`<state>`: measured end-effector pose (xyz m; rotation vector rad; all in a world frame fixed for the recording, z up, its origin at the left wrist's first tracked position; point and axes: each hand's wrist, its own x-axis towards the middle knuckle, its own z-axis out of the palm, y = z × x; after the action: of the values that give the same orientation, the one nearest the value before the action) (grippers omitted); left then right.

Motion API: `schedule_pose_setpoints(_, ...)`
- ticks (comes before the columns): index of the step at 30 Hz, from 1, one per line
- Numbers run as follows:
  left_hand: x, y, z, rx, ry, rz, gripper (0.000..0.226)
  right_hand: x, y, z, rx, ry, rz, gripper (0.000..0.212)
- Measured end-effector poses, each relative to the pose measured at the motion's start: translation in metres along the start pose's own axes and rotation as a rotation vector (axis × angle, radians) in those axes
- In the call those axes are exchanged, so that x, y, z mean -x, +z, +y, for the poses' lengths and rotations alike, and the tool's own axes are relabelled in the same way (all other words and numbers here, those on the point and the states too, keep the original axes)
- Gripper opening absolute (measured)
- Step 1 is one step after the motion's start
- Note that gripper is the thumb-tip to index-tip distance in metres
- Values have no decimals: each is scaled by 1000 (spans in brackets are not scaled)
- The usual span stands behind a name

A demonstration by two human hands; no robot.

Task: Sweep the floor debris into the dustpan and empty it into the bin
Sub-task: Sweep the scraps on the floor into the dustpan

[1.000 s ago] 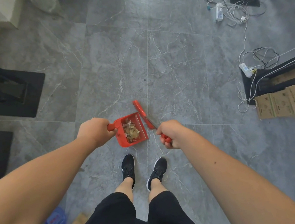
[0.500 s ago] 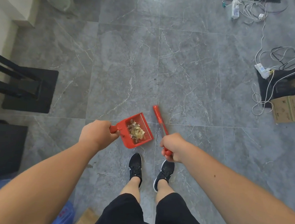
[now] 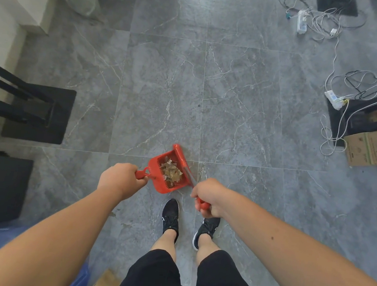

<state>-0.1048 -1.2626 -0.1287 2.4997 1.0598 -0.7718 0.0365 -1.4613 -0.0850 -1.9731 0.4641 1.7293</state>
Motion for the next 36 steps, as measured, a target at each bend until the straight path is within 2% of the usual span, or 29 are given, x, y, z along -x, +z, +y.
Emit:
schedule_pose_setpoints(5, -1, -6, 3, -1, 45, -13, 50, 16, -20, -18, -29, -30, -19, 12)
schedule_pose_setpoints(12, -1, -18, 20, 11, 89, 31, 44, 40, -34, -32, 6, -67, -5, 18)
schedule_pose_setpoints(24, 20, -24, 37, 287, -114, 144, 41, 53, -76, -43, 109, -124, 97, 22)
schedule_pose_setpoints(36, 24, -74, 85, 362, -269, 268, 47, 65, -134, -91, 101, -267, 39, 16)
